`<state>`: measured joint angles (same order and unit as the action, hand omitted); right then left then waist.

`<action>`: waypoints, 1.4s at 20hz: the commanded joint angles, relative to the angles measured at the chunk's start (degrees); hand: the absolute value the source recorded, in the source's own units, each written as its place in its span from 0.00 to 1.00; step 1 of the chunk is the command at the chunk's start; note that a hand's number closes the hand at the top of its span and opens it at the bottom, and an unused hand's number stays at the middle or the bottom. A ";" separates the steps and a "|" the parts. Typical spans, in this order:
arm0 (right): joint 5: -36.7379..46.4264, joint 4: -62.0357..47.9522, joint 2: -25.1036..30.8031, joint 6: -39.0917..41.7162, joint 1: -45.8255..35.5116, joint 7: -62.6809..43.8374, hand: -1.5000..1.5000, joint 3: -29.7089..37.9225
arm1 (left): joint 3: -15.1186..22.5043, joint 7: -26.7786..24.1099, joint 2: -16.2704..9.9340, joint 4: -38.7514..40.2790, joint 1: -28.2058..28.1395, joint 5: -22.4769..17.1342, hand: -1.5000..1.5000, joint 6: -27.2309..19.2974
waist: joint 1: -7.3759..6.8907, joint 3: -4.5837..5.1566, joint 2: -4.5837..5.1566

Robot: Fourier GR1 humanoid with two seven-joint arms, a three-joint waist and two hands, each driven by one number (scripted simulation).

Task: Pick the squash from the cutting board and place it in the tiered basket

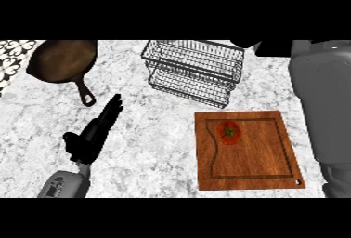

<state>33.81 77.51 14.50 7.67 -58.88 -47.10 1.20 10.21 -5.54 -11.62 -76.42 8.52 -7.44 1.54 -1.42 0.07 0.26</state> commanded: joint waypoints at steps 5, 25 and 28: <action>1.98 -25.99 -4.77 -5.50 -14.20 7.45 1.00 1.37 | 0.42 -3.52 1.60 1.97 -1.07 1.94 0.50 -0.06 | -0.69 0.00 0.32; -7.96 -54.37 -13.47 -18.33 -22.50 15.81 1.00 16.34 | -0.05 0.20 2.13 -0.23 0.38 2.74 0.50 0.74 | -1.21 -0.05 0.68; -11.67 -55.74 -14.45 -19.83 -24.32 13.09 0.00 17.66 | -1.74 0.35 1.72 0.17 1.05 1.71 0.50 1.11 | -1.01 -0.02 0.39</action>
<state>26.53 23.98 0.68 -11.44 -82.68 -32.15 15.80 9.05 -4.70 -10.00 -76.68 9.44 -5.67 2.58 -2.57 0.04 0.73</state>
